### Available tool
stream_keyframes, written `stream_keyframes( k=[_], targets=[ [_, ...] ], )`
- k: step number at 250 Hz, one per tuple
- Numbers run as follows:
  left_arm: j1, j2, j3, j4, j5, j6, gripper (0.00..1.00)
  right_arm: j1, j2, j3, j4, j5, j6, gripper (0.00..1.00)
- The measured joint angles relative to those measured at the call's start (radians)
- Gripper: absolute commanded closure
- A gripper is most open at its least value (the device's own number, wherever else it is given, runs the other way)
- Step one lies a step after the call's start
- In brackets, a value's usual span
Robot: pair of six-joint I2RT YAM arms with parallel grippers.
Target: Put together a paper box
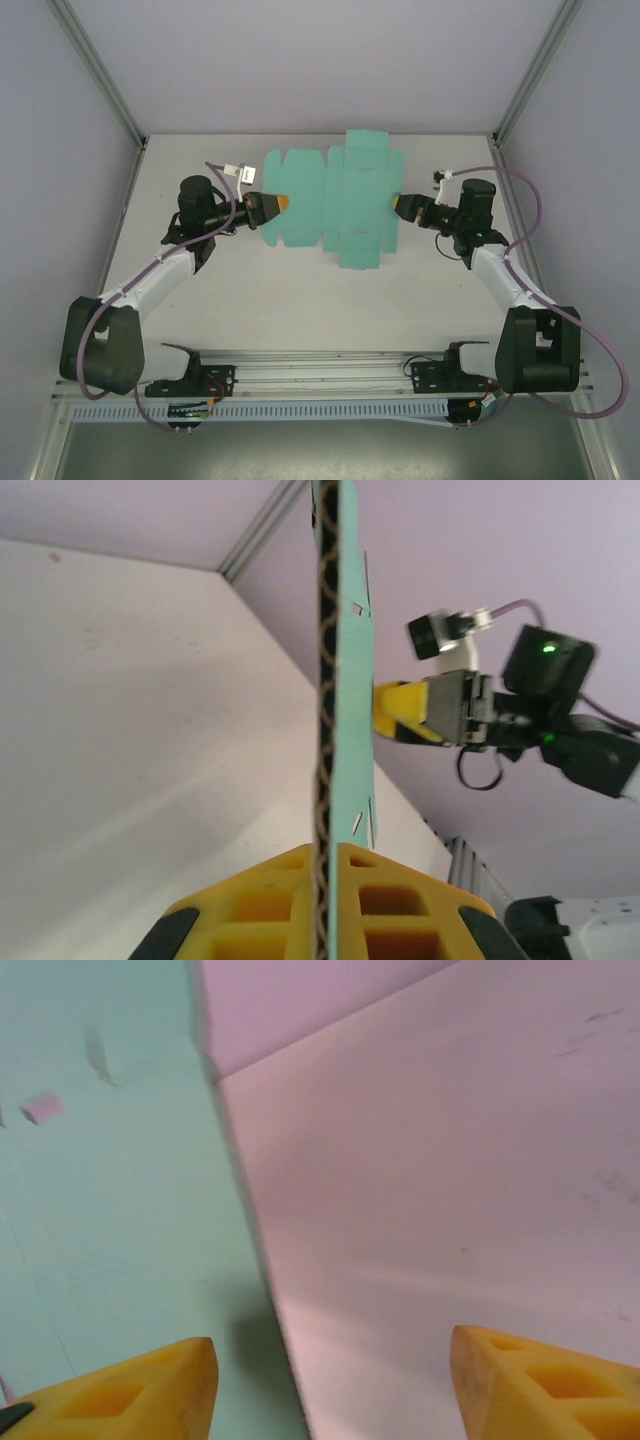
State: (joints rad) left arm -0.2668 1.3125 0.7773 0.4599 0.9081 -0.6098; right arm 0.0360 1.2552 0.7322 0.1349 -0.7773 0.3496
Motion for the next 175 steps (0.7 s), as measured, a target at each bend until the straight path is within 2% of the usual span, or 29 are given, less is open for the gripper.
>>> stream_keyframes(
  k=[80, 105, 129, 153, 159, 167, 175],
  targets=[
    [0.001, -0.067, -0.062, 0.133, 0.068, -0.092, 1.0, -0.005, -0.007, -0.103, 0.22, -0.247, 0.106, 0.6],
    [0.005, -0.067, -0.072, 0.17, 0.078, -0.112, 1.0, -0.005, -0.006, -0.11, 0.283, -0.293, 0.134, 0.74],
    [0.011, -0.068, -0.079, 0.195, 0.079, -0.127, 1.0, -0.012, -0.006, -0.113, 0.317, -0.319, 0.143, 1.0],
    [0.013, -0.068, -0.089, 0.198, 0.076, -0.137, 1.0, -0.01, -0.01, -0.116, 0.312, -0.323, 0.128, 1.0],
    [0.012, -0.068, -0.091, 0.197, 0.075, -0.136, 0.88, -0.01, -0.012, -0.116, 0.304, -0.319, 0.122, 1.0],
    [0.012, -0.071, -0.091, 0.185, 0.068, -0.135, 0.53, -0.01, -0.019, -0.116, 0.288, -0.316, 0.111, 1.0],
    [0.012, -0.077, -0.091, 0.168, 0.052, -0.123, 0.31, -0.01, -0.028, -0.116, 0.272, -0.315, 0.1, 1.0]
  ],
)
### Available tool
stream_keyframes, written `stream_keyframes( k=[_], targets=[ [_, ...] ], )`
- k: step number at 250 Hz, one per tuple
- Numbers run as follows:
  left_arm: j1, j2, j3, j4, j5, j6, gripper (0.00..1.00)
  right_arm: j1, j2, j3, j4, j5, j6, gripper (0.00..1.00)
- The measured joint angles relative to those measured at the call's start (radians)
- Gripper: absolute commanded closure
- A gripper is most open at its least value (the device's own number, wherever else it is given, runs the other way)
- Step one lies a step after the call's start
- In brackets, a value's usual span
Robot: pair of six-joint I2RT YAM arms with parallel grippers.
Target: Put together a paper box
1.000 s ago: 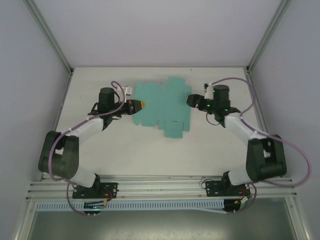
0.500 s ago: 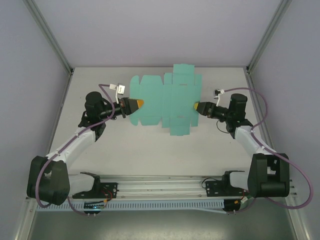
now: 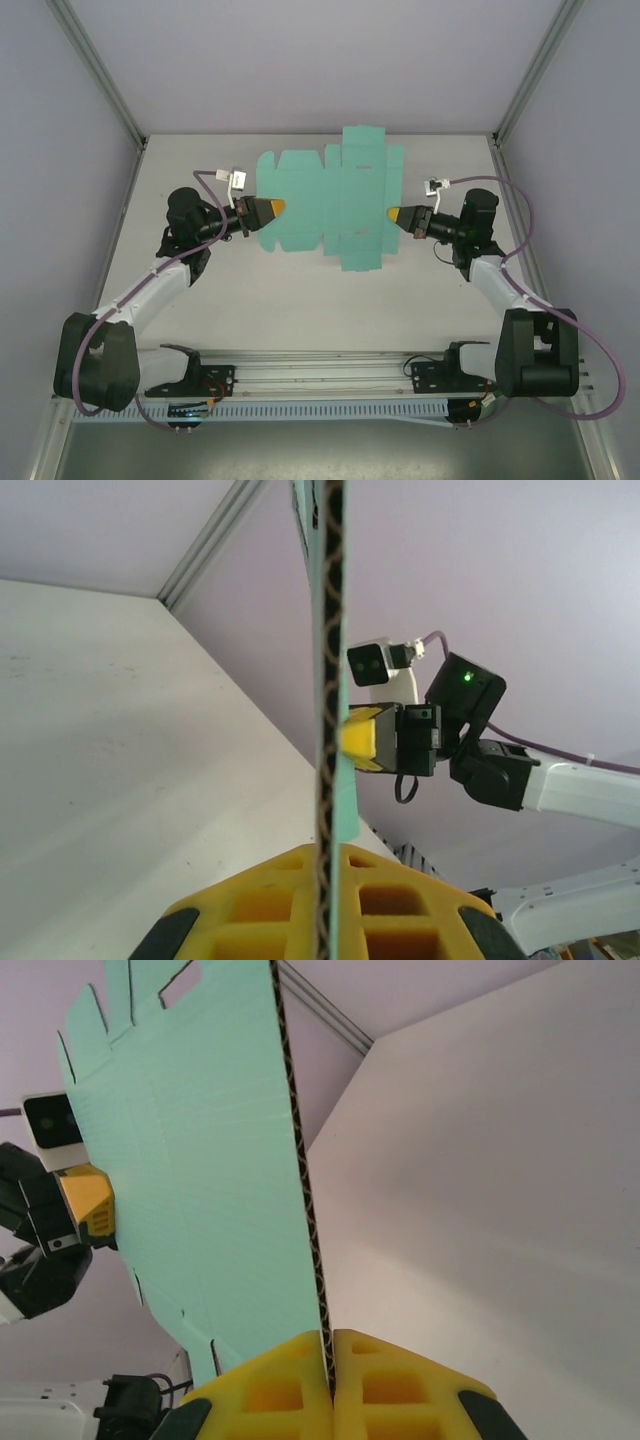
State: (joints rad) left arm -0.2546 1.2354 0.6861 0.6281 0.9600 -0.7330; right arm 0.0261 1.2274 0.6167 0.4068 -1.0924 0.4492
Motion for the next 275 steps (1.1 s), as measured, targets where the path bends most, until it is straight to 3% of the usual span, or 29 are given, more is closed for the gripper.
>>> stream_keyframes(
  k=[9, 12, 37, 90, 128, 202, 275],
  targets=[
    [0.0, -0.014, 0.0, -0.035, -0.025, 0.019, 0.05, 0.003, -0.014, 0.0, -0.028, 0.013, -0.021, 1.0],
    [-0.001, -0.021, 0.001, -0.053, -0.035, 0.028, 0.02, 0.004, -0.019, 0.0, -0.04, 0.018, -0.028, 1.0],
    [-0.002, -0.084, 0.006, -0.22, -0.176, 0.096, 0.02, 0.023, -0.056, 0.027, -0.193, 0.087, -0.135, 1.0],
    [-0.003, -0.211, 0.015, -0.61, -0.628, 0.184, 0.01, 0.137, -0.033, 0.169, -0.536, 0.289, -0.38, 1.0],
    [-0.003, -0.241, 0.015, -0.772, -0.804, 0.207, 0.02, 0.194, 0.104, 0.246, -0.684, 0.436, -0.472, 1.0],
    [-0.003, -0.162, 0.016, -0.83, -0.837, 0.229, 0.01, 0.306, 0.332, 0.402, -0.765, 0.864, -0.674, 1.0],
    [-0.003, -0.087, 0.05, -0.832, -0.801, 0.236, 0.01, 0.438, 0.414, 0.41, -0.547, 1.151, -1.051, 1.0]
  ],
)
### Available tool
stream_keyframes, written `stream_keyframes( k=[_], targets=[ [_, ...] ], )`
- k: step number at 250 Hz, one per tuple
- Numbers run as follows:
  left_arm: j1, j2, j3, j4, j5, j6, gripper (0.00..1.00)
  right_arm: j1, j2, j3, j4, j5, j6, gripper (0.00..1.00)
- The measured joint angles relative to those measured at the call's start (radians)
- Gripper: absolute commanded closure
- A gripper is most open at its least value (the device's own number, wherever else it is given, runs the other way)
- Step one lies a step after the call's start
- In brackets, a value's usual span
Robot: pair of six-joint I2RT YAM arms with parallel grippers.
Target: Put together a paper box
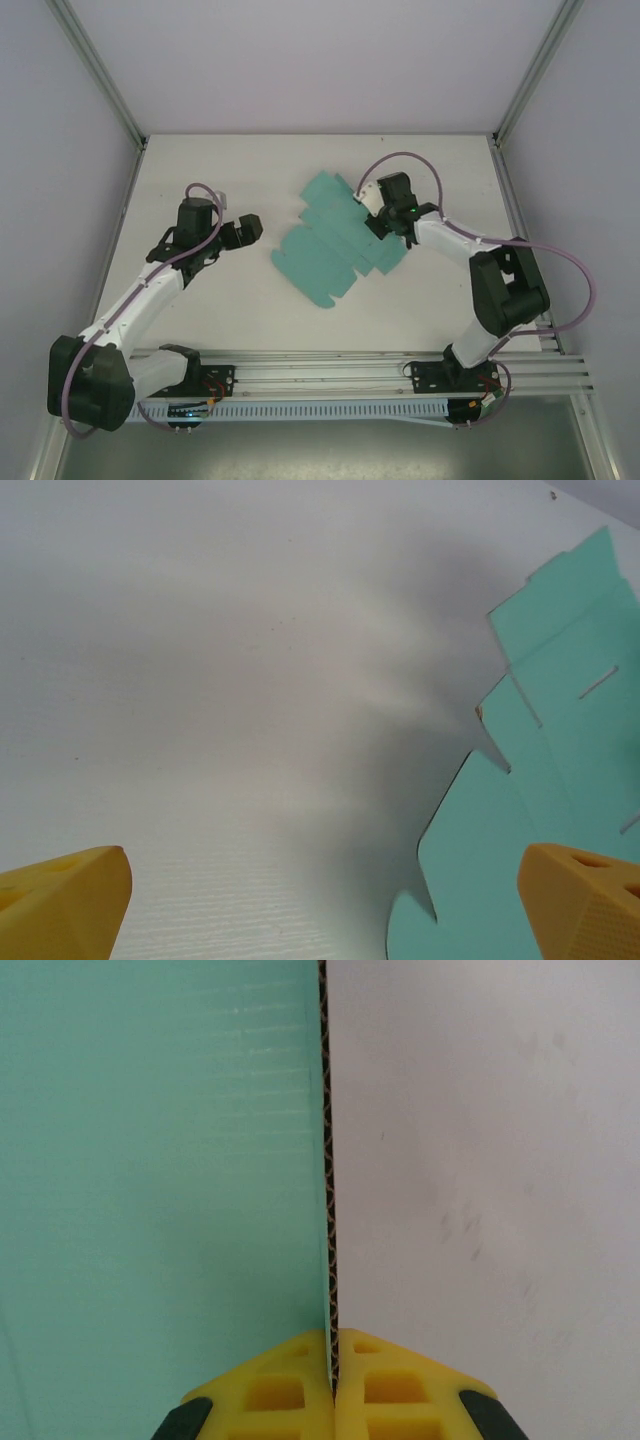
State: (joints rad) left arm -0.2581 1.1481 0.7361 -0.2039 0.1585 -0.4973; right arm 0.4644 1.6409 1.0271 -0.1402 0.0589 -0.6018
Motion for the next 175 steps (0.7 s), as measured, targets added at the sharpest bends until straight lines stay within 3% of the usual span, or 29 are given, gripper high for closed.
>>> stream_keyframes(
  k=[77, 175],
  targets=[
    [0.0, 0.083, 0.072, 0.022, 0.096, 0.0, 0.02, 0.164, 0.08, -0.08, 0.342, 0.221, -0.334, 1.0],
    [0.0, 0.259, 0.259, 0.14, 0.389, -0.01, 0.01, 0.257, 0.068, -0.158, 0.52, 0.345, -0.459, 1.0]
  ],
)
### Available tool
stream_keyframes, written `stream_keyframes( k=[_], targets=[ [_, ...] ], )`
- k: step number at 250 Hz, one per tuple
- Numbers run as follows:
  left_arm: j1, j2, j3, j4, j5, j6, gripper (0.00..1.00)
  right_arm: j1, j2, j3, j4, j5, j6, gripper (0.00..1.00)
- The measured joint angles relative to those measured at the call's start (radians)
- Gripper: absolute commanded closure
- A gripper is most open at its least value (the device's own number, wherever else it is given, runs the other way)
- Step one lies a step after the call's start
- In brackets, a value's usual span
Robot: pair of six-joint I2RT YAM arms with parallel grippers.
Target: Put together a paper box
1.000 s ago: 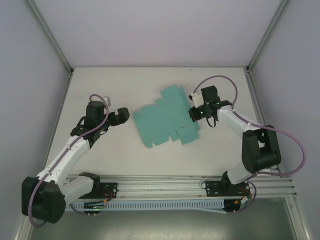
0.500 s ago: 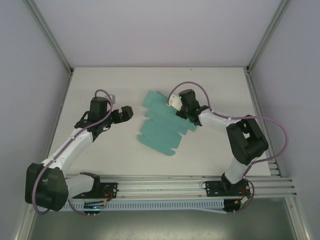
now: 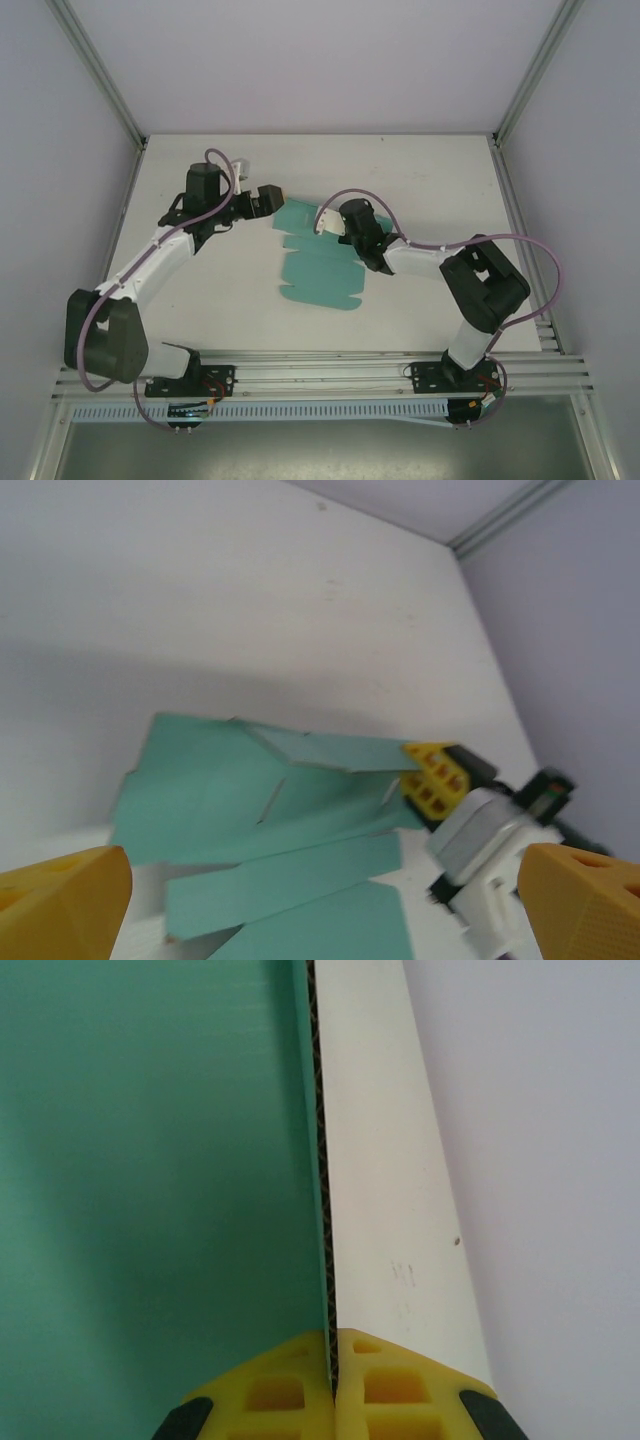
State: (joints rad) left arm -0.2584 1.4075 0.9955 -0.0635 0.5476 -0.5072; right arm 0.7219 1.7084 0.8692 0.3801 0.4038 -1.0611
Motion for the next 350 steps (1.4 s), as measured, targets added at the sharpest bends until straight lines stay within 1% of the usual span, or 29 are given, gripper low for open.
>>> stream_keyframes(
  k=[28, 65, 82, 118, 128, 147, 158, 165, 230, 272, 309, 329, 350],
  targets=[
    [-0.004, 0.065, 0.054, 0.024, 0.066, -0.01, 0.01, 0.009, 0.0, -0.013, 0.018, 0.015, -0.014, 1.0],
    [-0.014, 0.173, 0.156, 0.028, 0.108, -0.009, 0.01, 0.026, 0.0, -0.015, 0.045, 0.021, -0.034, 1.0],
    [-0.019, 0.214, 0.187, 0.031, 0.13, -0.01, 0.05, 0.03, 0.0, -0.015, 0.054, 0.021, -0.034, 1.0],
    [-0.049, 0.277, 0.199, 0.031, 0.156, 0.003, 0.22, 0.032, 0.0, -0.015, 0.067, 0.021, -0.032, 1.0],
    [-0.06, 0.29, 0.199, 0.028, 0.154, 0.014, 0.25, 0.032, 0.0, -0.015, 0.067, 0.021, -0.029, 1.0],
    [-0.075, 0.309, 0.2, 0.025, 0.153, 0.019, 0.41, 0.032, 0.0, -0.014, 0.066, 0.019, -0.022, 1.0],
    [-0.078, 0.32, 0.2, 0.023, 0.151, 0.018, 0.47, 0.032, 0.0, -0.013, 0.066, 0.022, -0.011, 1.0],
    [-0.078, 0.327, 0.2, 0.023, 0.153, 0.023, 0.49, 0.032, 0.0, -0.012, 0.065, 0.023, -0.005, 1.0],
    [-0.078, 0.374, 0.176, 0.048, 0.161, 0.006, 0.49, 0.032, 0.006, 0.017, 0.066, 0.056, 0.049, 1.0],
    [-0.078, 0.383, 0.152, 0.127, 0.205, -0.048, 0.47, 0.032, 0.01, 0.024, 0.068, 0.062, 0.065, 1.0],
    [-0.078, 0.426, 0.152, 0.208, 0.255, -0.107, 0.43, 0.033, 0.01, 0.023, 0.076, 0.047, 0.064, 1.0],
    [-0.077, 0.452, 0.152, 0.251, 0.282, -0.146, 0.47, 0.032, 0.014, 0.022, 0.077, 0.044, 0.06, 1.0],
    [-0.078, 0.469, 0.152, 0.281, 0.295, -0.185, 0.54, 0.032, 0.022, 0.022, 0.085, 0.043, 0.051, 1.0]
  ],
)
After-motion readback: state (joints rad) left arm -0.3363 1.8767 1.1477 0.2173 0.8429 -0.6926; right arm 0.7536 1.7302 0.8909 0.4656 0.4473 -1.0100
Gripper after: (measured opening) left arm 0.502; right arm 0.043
